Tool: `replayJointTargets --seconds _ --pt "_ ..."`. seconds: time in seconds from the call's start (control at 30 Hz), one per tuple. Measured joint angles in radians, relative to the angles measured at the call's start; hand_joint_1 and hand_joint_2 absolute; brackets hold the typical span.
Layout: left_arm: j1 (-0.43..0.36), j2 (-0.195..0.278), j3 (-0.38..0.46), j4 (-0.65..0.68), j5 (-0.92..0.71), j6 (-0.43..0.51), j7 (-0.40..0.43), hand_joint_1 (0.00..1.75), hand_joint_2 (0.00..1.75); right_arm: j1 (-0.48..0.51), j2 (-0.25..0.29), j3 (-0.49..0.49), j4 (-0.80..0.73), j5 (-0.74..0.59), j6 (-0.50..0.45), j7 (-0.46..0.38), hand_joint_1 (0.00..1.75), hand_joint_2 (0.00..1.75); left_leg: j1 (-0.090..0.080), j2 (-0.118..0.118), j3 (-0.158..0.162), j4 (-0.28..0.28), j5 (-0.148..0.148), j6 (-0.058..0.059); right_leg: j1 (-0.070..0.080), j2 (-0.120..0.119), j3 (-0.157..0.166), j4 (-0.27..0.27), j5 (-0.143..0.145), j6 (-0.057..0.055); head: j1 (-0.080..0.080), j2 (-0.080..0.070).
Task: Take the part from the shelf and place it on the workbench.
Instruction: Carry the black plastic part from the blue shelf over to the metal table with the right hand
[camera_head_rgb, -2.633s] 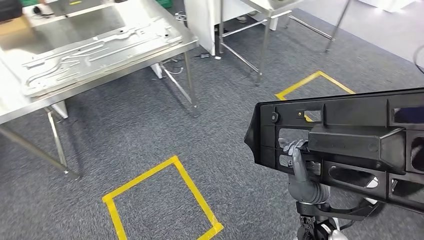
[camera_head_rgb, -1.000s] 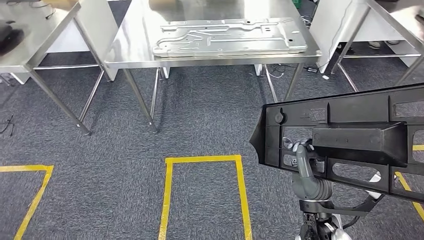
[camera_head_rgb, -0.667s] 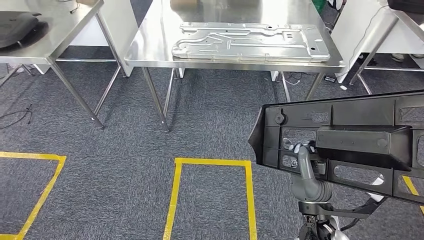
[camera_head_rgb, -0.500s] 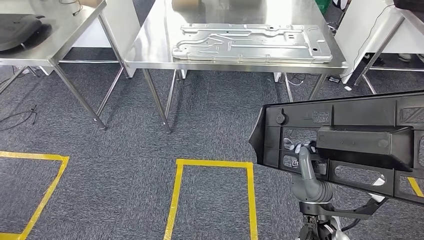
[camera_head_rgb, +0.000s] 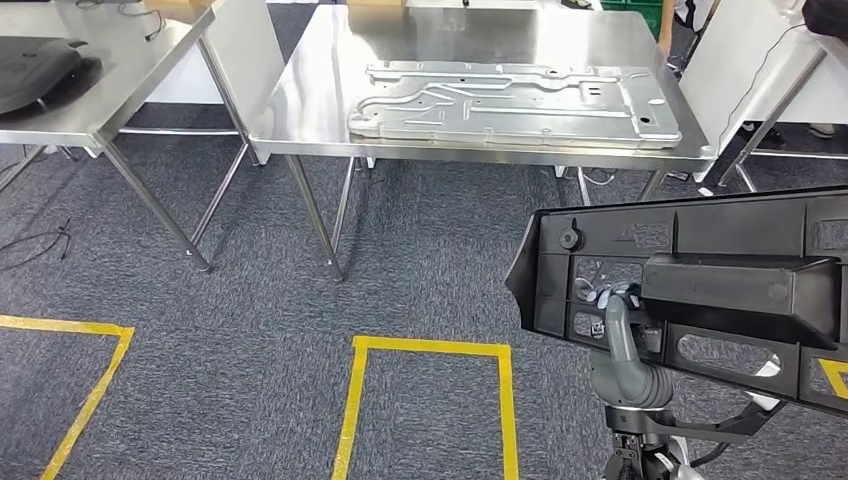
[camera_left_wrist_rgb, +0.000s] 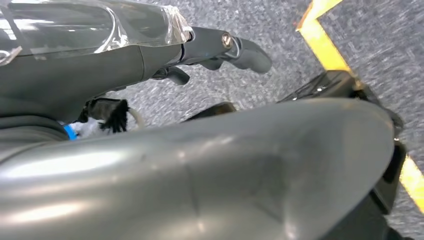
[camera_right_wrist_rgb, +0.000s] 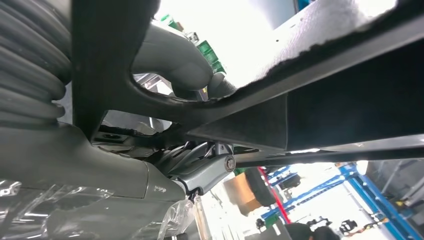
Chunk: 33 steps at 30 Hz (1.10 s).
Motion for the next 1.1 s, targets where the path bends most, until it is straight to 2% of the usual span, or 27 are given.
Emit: replayJointTargets --seconds 0.07,0.1,0.13,0.17,0.23,0.27,0.3,0.33,0.37,0.43,0.47,0.5,0.57,0.6,0.67,0.73,0.77,0.8,0.83,0.87,0.93,0.97,1.0,1.07,1.1 --pt "0.000 0.000 0.000 0.000 0.000 -0.001 -0.002 0.00 0.00 -0.001 0.000 0.000 0.000 0.002 0.000 -0.001 1.75 1.75 0.003 -0.008 0.020 -0.005 -0.013 0.018 -0.002 -0.001 0.006 0.020 0.005 0.009 0.001 0.000" --pt "0.000 0.000 0.000 0.000 0.000 -0.002 -0.003 0.00 0.00 -0.003 0.000 0.000 0.000 0.003 0.001 -0.001 1.75 1.75 0.004 -0.011 0.033 -0.006 -0.019 0.027 -0.003 -0.001 -0.011 0.058 0.006 0.011 0.001 0.000" --pt "0.000 0.000 0.000 0.000 0.000 -0.003 -0.004 0.00 0.00 -0.005 0.000 -0.001 0.000 0.004 0.001 -0.002 1.75 1.75 0.004 -0.013 0.048 -0.006 -0.025 0.035 -0.004 0.000 -0.043 0.115 -0.002 0.012 0.003 0.000" --pt "-0.001 0.000 0.000 0.000 0.000 -0.005 -0.005 0.00 0.00 -0.006 0.000 -0.001 0.000 0.005 0.002 -0.003 1.75 1.75 0.003 -0.014 0.059 -0.007 -0.035 0.040 -0.003 0.000 -0.088 0.186 -0.017 0.012 0.004 0.000" --pt "0.001 0.000 0.000 0.000 0.000 -0.008 -0.006 0.00 0.00 -0.005 -0.001 -0.001 0.000 0.006 0.002 -0.004 1.75 1.75 0.000 -0.018 0.084 -0.007 -0.058 0.046 0.001 0.000 -0.191 0.305 -0.079 0.012 0.005 0.000" --pt "0.002 0.000 0.000 0.000 0.000 -0.009 -0.007 0.00 0.00 -0.004 -0.001 -0.001 0.000 0.006 0.002 -0.004 1.75 1.75 -0.001 -0.022 0.100 -0.007 -0.071 0.047 0.003 0.000 -0.227 0.325 -0.107 0.011 0.005 0.000" --pt "0.004 0.000 0.000 0.000 0.000 -0.009 -0.007 0.00 0.00 -0.004 -0.001 -0.001 0.000 0.006 0.002 -0.004 1.75 1.75 -0.003 -0.025 0.118 -0.007 -0.086 0.047 0.006 0.000 -0.249 0.313 -0.118 0.008 0.005 0.000" --pt "0.004 0.000 0.000 0.000 0.000 -0.010 -0.008 0.00 0.00 -0.004 -0.001 -0.001 0.000 0.007 0.002 -0.004 1.75 1.75 -0.005 -0.028 0.137 -0.007 -0.100 0.047 0.008 0.000 -0.256 0.273 -0.099 0.004 0.005 0.000" --pt "0.005 0.000 0.000 0.000 0.000 -0.010 -0.008 0.00 0.00 -0.004 -0.001 -0.001 0.000 0.007 0.002 -0.004 1.75 1.75 -0.005 -0.030 0.153 -0.008 -0.114 0.046 0.013 0.001 -0.255 0.213 -0.045 -0.003 0.007 0.000" --pt "0.005 0.000 -0.001 0.000 0.000 -0.010 -0.008 0.00 0.00 -0.002 -0.002 -0.001 0.000 0.007 0.001 -0.004 1.75 1.75 -0.007 -0.036 0.184 -0.014 -0.140 0.039 0.023 0.003 -0.249 0.100 0.089 -0.018 0.012 0.000" --pt "0.005 0.000 -0.001 0.000 0.000 -0.011 -0.009 0.00 0.00 -0.001 -0.002 -0.001 0.001 0.007 0.001 -0.004 1.75 1.75 -0.008 -0.039 0.199 -0.022 -0.149 0.034 0.026 0.004 -0.242 0.064 0.135 -0.024 0.014 0.000" --pt "0.004 0.000 -0.001 0.000 0.000 -0.011 -0.009 0.00 0.00 -0.001 -0.002 -0.002 0.001 0.008 0.001 -0.004 1.75 1.75 -0.010 -0.042 0.215 -0.026 -0.153 0.030 0.027 0.005 -0.234 0.046 0.154 -0.027 0.016 0.000" --pt "0.002 0.001 -0.001 0.000 0.000 -0.011 -0.010 0.00 0.00 -0.003 -0.002 -0.002 0.001 0.011 0.001 -0.003 1.75 1.75 -0.013 -0.041 0.222 -0.004 -0.149 0.023 0.021 0.003 -0.206 0.035 0.156 -0.033 0.017 0.000" --pt "0.001 0.001 -0.001 0.000 0.000 -0.011 -0.010 0.00 0.00 -0.005 -0.001 -0.002 0.000 0.013 0.001 -0.003 1.75 1.75 -0.013 -0.038 0.204 0.040 -0.143 0.018 0.018 0.002 -0.193 0.033 0.153 -0.036 0.016 0.000" --pt "-0.001 0.002 -0.002 0.000 0.000 -0.011 -0.011 0.00 0.00 -0.005 0.000 -0.002 0.000 0.015 0.001 -0.003 1.75 1.75 -0.008 -0.029 0.122 0.174 -0.157 0.004 0.015 -0.002 -0.169 0.032 0.136 -0.043 0.013 0.000" --pt "0.002 0.002 -0.002 0.000 0.000 -0.011 -0.011 0.00 0.00 -0.005 0.000 -0.002 0.000 0.015 0.001 -0.003 1.75 1.75 0.000 -0.023 0.025 0.286 -0.222 -0.010 0.013 -0.002 -0.150 0.032 0.115 -0.045 0.012 0.000" --pt "0.005 0.002 -0.002 0.000 0.001 -0.011 -0.011 0.00 0.00 -0.004 0.000 -0.002 0.000 0.015 0.001 -0.003 1.75 1.75 0.003 -0.022 -0.009 0.306 -0.257 -0.014 0.011 0.000 -0.138 0.032 0.104 -0.045 0.012 0.000" --pt "0.007 0.002 -0.002 0.000 0.001 -0.011 -0.011 0.00 0.00 -0.004 0.000 -0.002 0.000 0.015 0.001 -0.003 1.75 1.75 0.006 -0.021 -0.029 0.294 -0.276 -0.016 0.010 0.001 -0.124 0.032 0.092 -0.043 0.011 0.000" --pt "0.009 0.002 -0.002 0.000 0.002 -0.011 -0.011 0.00 0.00 -0.004 0.000 -0.002 0.000 0.016 0.001 -0.003 1.75 1.75 0.007 -0.020 -0.035 0.256 -0.270 -0.016 0.009 0.002 -0.108 0.032 0.079 -0.041 0.011 0.000" --pt "0.010 0.002 -0.002 0.000 0.004 -0.011 -0.011 0.00 0.00 -0.004 0.000 -0.002 0.000 0.016 0.001 -0.002 1.75 1.75 0.008 -0.019 -0.032 0.195 -0.230 -0.014 0.008 0.003 -0.091 0.031 0.066 -0.038 0.011 0.000" --pt "0.011 0.003 -0.002 0.000 0.009 -0.012 -0.011 0.00 0.00 -0.005 0.000 -0.001 0.001 0.016 0.000 -0.002 1.75 1.75 0.003 -0.013 -0.020 0.074 -0.094 -0.003 0.009 0.004 -0.063 0.031 0.041 -0.029 0.012 0.000" --pt "0.012 0.004 -0.002 0.000 0.012 -0.012 -0.011 0.00 0.00 -0.005 0.001 -0.001 0.001 0.016 0.000 -0.002 1.75 1.75 0.000 -0.011 -0.013 0.037 -0.041 0.003 0.009 0.005 -0.053 0.027 0.030 -0.023 0.012 0.000" --pt "0.014 0.004 -0.002 0.000 0.013 -0.011 -0.011 0.00 0.00 -0.005 0.001 -0.001 0.001 0.016 0.000 -0.001 1.75 1.75 -0.002 -0.009 -0.008 0.020 -0.013 0.010 0.010 0.006 -0.043 0.027 0.025 -0.017 0.011 0.000" --pt "0.014 0.005 -0.002 0.000 0.015 -0.011 -0.011 0.00 0.00 -0.005 0.002 -0.001 0.002 0.016 0.000 -0.001 1.75 1.75 -0.002 -0.011 0.016 0.011 -0.014 0.023 0.009 0.007 -0.038 0.048 0.026 -0.005 0.010 0.000" --pt "0.012 0.005 -0.002 0.000 0.015 -0.011 -0.011 0.00 0.00 -0.006 0.002 -0.001 0.002 0.017 0.000 -0.001 1.75 1.75 0.000 -0.012 0.031 0.007 -0.019 0.031 0.008 0.006 -0.050 0.085 0.033 -0.001 0.009 0.000"
